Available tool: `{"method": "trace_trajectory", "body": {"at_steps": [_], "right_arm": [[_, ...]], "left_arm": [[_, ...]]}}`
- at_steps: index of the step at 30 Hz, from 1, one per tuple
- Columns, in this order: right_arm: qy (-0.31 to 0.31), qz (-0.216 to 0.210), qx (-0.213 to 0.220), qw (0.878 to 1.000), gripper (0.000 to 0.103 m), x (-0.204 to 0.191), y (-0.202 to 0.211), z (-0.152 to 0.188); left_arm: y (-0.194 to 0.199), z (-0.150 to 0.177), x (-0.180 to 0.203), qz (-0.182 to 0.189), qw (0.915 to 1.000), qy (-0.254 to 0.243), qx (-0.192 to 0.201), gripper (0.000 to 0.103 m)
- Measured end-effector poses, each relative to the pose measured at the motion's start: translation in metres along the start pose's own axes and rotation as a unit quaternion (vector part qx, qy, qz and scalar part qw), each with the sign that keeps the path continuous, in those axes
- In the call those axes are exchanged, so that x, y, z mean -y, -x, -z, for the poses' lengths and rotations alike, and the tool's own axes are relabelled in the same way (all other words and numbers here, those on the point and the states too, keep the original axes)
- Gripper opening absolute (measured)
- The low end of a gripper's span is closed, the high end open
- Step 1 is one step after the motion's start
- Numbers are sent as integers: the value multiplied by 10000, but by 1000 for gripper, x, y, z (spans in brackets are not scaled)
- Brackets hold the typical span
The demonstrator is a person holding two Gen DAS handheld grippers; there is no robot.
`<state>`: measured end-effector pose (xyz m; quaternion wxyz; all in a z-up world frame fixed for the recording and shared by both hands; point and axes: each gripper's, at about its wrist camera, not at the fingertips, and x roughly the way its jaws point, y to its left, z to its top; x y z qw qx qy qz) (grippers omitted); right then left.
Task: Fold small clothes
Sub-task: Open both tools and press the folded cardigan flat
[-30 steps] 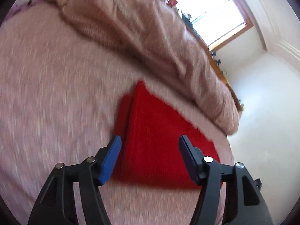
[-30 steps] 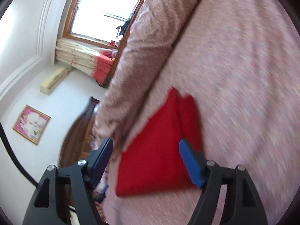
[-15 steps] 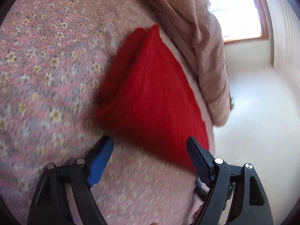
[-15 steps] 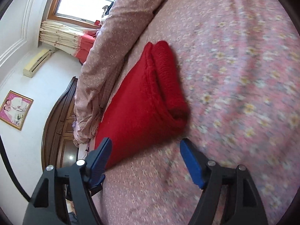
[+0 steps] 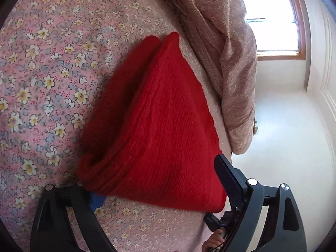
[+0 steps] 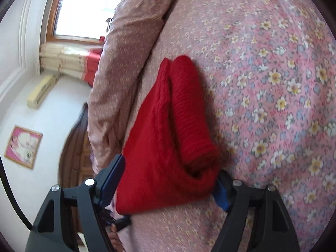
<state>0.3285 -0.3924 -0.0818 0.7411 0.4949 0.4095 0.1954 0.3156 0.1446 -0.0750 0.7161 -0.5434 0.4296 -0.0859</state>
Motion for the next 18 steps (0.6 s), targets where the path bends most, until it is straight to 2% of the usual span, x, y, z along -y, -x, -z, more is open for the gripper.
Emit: {"method": "trace_trajectory", "body": {"at_steps": [7,12,13,14,15,17,18], "right_arm": [[97,486,215,9985,81,-13,-12,3],[-212,726,505,9959,81,-16,-16,4],[-227,746,504,9957,79,-15,-16,3],[-248,769,533,9953,71,-15,-15,3],[-291,851,563,9944,53,-13,-15,3],[-377,962,536,9932,34,-3,-14,4],[-441,877,482,9940,31,4,-14,4]], "left_arm": [[-12,0,11,-103,9999,98,44,86],[-17,-4,12,-242,9986,440,141,86],[-17,-3,12,-248,9986,448,165,86],[-17,-3,12,-254,9985,438,184,85],[-17,-2,12,-285,9985,412,200,82],[-14,0,7,-426,9980,397,239,58],[-14,0,2,-547,9974,433,194,35]]}}
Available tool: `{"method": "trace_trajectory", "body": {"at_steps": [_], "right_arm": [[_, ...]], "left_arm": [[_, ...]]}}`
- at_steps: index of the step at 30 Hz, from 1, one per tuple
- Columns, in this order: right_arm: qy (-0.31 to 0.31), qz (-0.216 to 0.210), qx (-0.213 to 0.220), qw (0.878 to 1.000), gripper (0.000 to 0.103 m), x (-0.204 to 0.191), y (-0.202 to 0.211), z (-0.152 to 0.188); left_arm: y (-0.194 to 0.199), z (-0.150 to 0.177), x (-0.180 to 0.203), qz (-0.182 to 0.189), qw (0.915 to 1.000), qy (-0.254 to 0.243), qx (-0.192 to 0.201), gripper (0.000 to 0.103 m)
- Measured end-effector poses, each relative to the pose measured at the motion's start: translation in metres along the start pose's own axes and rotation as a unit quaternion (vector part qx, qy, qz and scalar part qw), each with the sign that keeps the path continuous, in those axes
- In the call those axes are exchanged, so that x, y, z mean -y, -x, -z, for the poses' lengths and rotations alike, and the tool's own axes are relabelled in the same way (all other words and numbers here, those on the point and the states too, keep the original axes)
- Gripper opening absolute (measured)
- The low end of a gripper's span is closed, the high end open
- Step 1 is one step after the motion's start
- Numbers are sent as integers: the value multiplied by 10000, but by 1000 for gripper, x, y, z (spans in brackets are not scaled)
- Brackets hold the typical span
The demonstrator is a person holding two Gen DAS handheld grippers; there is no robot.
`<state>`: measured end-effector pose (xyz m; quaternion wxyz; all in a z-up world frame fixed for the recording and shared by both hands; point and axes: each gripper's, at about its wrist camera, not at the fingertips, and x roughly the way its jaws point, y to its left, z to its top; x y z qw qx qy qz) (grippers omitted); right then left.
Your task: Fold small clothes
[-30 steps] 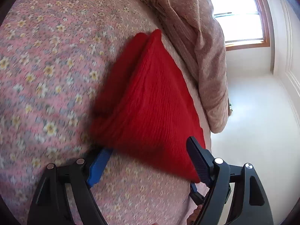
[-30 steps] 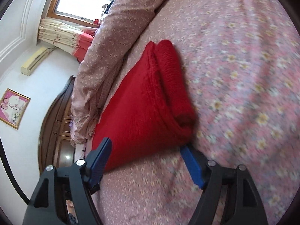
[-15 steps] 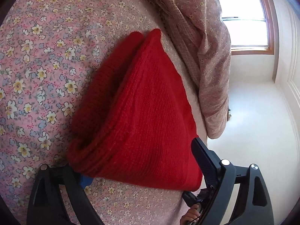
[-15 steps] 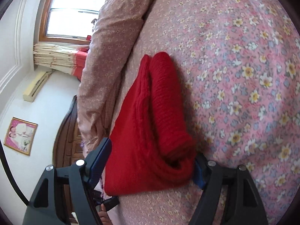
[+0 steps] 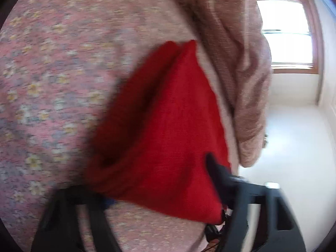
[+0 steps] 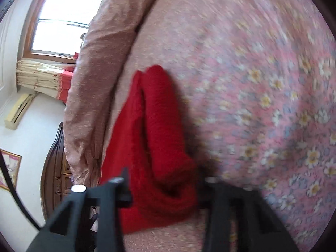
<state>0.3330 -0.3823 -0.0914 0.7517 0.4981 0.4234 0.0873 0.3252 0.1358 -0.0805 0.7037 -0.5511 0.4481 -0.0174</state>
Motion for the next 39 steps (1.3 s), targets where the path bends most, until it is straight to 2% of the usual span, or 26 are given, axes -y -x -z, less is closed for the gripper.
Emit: {"method": "trace_trajectory", "body": {"at_steps": [1,4,7,8,12,14,17,20,22,26,29,31,36,39], "right_arm": [[13,-122,-1,9999,30,4,1,0],[290,-288,-61,9991,26,6,3,2],[696,-706,-51,9951,23,15,10,6],[863,-966,-25,9916,23,19,13,8],[1284,-1490,52,9804,23,26,22,13],[1393,-1660,59,9762,23,28,26,14],[1434,-1525,57,9778,25,28,26,13],[1483,-1335,60,9799,25,23,22,13],[1482,-1308,60,9803,27,21,19,13],[1567,-1178,121,9805,27,15,18,16],[1623,-1113,160,9803,28,12,16,16],[1644,-1101,173,9801,28,12,16,17],[1672,-1099,194,9796,28,11,17,16],[1688,-1087,202,9794,28,9,16,18]], "left_arm": [[-1,-2,-4,12,10000,27,-52,28],[0,-5,-17,360,9992,93,-140,20],[5,2,-21,699,9968,-395,18,17],[8,6,-24,904,9942,-578,104,17],[15,15,-37,1559,9817,-1067,248,15],[19,20,-37,1583,9783,-1301,292,15],[23,24,-38,1493,9783,-1401,332,17],[25,22,-39,1311,9847,-1121,243,19],[22,18,-35,1172,9912,-612,72,24],[17,2,-40,935,9948,368,-149,27],[14,-7,-44,714,9922,980,-281,28],[13,-10,-45,682,9873,1402,-295,33],[18,0,-46,715,9813,1773,-208,39],[20,19,-48,740,9797,1863,-78,43]]}}
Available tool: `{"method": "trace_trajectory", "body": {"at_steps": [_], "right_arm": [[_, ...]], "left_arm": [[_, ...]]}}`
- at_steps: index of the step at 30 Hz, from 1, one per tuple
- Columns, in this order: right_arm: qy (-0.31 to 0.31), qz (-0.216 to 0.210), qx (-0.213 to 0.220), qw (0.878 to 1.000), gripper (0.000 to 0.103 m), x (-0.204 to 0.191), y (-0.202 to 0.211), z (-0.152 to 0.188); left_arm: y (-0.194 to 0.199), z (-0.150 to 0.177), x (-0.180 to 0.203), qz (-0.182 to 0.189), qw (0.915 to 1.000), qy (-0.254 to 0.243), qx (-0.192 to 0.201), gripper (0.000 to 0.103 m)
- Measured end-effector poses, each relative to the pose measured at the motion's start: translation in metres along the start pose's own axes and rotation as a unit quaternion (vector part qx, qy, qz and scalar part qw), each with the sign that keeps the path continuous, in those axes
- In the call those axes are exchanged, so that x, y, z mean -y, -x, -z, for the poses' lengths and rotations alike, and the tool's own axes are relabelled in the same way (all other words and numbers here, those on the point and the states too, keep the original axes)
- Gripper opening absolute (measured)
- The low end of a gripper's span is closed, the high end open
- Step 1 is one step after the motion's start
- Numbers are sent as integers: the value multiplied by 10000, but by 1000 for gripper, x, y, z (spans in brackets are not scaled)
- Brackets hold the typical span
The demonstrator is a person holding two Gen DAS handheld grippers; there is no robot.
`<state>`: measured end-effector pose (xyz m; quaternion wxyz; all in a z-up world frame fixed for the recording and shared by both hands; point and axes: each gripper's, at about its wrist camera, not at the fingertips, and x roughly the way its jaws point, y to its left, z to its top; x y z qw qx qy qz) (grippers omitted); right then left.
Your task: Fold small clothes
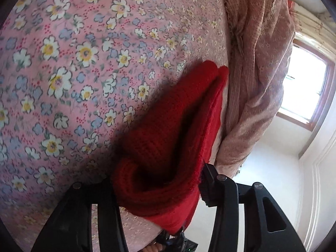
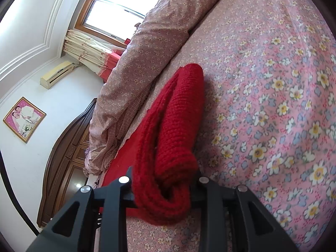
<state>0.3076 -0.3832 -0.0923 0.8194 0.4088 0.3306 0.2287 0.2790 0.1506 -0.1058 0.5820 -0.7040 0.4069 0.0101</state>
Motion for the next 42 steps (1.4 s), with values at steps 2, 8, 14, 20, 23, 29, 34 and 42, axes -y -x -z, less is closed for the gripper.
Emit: {"method": "trace_trajectory", "body": {"at_steps": [2,8,14,20,23,29,34,42], "right_arm": [[0,1,0,10000,28,0,0,0],[29,28,-8,10000,28,-2,-2,0],[-201,-121,-135,9996,22,2,-2,-5],[-359,-94,-120,9992,21,4,13,2],[-348,39,-127,9993,21,1,25,12],[-438,232,-119,9987,21,-2,67,39],[-706,286,-84,9971,21,5,113,70],[-1117,426,-84,9928,25,24,144,104]], "left_arm": [[0,11,-2,-50,9999,-49,138,43],[8,37,-8,5,9939,-977,515,14],[35,61,-32,641,9712,-2250,457,13],[69,73,-51,675,9606,-2684,276,13],[92,93,-61,589,9621,-2651,258,13],[132,124,-96,497,9664,-2519,110,13],[133,128,-121,421,9655,-2571,-11,14],[133,138,-113,-130,9466,-3223,-9,18]]}}
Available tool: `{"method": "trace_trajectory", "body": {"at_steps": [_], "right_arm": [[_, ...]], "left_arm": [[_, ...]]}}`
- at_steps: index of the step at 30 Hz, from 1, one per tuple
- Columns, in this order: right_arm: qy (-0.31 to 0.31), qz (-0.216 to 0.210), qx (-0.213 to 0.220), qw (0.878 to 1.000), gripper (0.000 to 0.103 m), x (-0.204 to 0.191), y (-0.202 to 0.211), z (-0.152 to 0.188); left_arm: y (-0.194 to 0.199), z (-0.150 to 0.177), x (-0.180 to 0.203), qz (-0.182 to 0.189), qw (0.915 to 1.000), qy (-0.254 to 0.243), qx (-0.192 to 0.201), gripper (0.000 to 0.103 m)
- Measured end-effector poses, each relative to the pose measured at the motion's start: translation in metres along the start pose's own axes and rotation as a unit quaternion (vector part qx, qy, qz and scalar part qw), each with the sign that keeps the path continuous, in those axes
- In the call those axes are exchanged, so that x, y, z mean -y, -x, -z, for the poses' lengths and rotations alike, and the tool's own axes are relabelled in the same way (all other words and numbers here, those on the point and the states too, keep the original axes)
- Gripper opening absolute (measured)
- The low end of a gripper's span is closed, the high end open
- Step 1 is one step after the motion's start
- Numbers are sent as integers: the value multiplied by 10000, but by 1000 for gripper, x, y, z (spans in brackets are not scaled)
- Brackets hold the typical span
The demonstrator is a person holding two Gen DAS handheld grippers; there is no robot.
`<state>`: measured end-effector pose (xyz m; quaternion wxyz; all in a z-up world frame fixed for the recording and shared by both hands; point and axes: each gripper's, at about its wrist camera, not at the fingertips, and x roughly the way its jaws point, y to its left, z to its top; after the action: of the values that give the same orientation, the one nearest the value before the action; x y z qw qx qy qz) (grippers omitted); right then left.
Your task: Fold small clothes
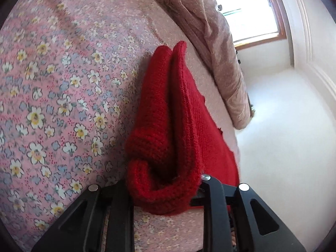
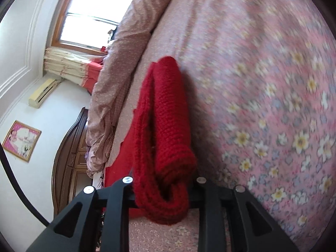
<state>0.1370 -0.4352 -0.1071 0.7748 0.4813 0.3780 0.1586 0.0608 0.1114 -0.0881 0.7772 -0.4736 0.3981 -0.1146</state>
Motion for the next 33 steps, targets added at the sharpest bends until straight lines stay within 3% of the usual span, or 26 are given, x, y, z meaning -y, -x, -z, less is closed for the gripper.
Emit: {"method": "trace_trajectory", "body": {"at_steps": [3,5,7,11,15,17,20,23,28,30,32,33], "right_arm": [[7,-28,22,10000,25,6,2,0],[16,16,24,10000,26,6,2,1],[22,21,48,10000,27,7,3,2],[-32,-30,56,10000,29,0,-3,3],[-73,-62,57,9999,30,0,-8,2],[-78,-46,69,9999,31,0,-7,1],[-126,-1,70,9999,31,-1,-9,0],[-205,11,70,9998,31,-2,-10,-2],[-303,6,26,9995,31,0,-12,-8],[-356,-26,-5,9994,31,2,-12,-10],[-400,-50,-40,9992,31,5,-12,-13],[-413,-64,-58,9991,31,6,-11,-13]], "left_arm": [[2,1,3,-84,10000,16,-29,20],[-14,-20,17,-242,9997,43,-46,24],[-3,-16,22,-484,9988,3,-3,30],[28,-3,33,-896,9954,-138,313,34],[66,19,47,-835,9936,-358,665,34],[64,24,70,-875,9905,-773,721,34],[40,38,128,-1332,9713,-1886,565,33],[4,53,170,-1375,9559,-2581,261,33],[-80,62,210,-1485,9432,-2961,-261,33],[-107,61,207,-1696,9392,-2958,-404,31],[-138,61,191,-2153,9285,-2952,-657,26],[-146,62,190,-2214,9248,-3033,-617,26]]}}
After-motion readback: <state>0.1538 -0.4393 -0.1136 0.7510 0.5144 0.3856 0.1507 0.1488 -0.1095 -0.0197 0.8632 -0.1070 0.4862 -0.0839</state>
